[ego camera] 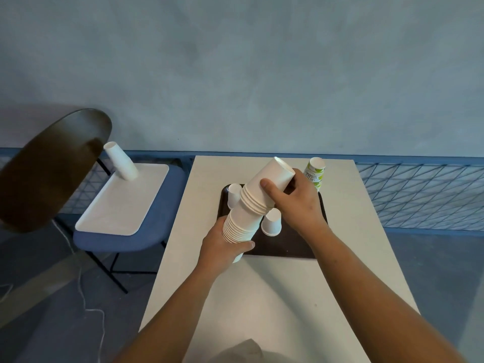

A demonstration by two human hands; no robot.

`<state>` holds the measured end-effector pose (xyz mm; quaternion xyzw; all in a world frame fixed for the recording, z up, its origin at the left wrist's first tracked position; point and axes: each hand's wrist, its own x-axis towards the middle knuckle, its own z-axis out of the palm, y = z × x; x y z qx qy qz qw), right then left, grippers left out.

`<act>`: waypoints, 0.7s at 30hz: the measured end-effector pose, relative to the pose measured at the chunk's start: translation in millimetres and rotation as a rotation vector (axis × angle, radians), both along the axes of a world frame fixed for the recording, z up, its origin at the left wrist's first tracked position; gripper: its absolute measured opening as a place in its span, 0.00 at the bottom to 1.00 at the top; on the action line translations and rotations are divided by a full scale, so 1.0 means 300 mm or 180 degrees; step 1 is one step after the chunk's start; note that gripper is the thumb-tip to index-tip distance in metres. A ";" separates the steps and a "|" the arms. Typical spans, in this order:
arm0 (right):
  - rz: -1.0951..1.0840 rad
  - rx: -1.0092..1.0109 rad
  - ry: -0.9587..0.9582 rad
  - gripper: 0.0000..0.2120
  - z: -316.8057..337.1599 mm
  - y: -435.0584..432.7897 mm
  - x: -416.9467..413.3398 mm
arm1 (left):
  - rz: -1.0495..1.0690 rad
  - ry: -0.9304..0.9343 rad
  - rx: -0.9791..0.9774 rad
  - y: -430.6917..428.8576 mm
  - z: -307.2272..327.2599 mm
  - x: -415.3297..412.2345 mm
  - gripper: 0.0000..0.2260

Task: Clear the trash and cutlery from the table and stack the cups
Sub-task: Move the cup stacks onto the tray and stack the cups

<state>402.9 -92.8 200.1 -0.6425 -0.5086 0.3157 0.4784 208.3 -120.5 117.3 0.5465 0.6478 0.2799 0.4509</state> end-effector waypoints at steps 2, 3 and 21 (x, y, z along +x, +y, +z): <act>-0.0026 -0.0049 0.0193 0.21 -0.006 0.005 0.034 | 0.0032 0.0045 -0.0023 -0.014 -0.004 0.028 0.30; -0.0044 -0.0083 0.0337 0.21 -0.009 0.009 0.047 | 0.0049 0.0052 -0.0039 -0.019 -0.007 0.039 0.30; -0.0984 -0.0747 0.3789 0.24 -0.317 0.178 0.160 | 0.0124 0.0073 -0.0173 0.060 -0.069 0.000 0.34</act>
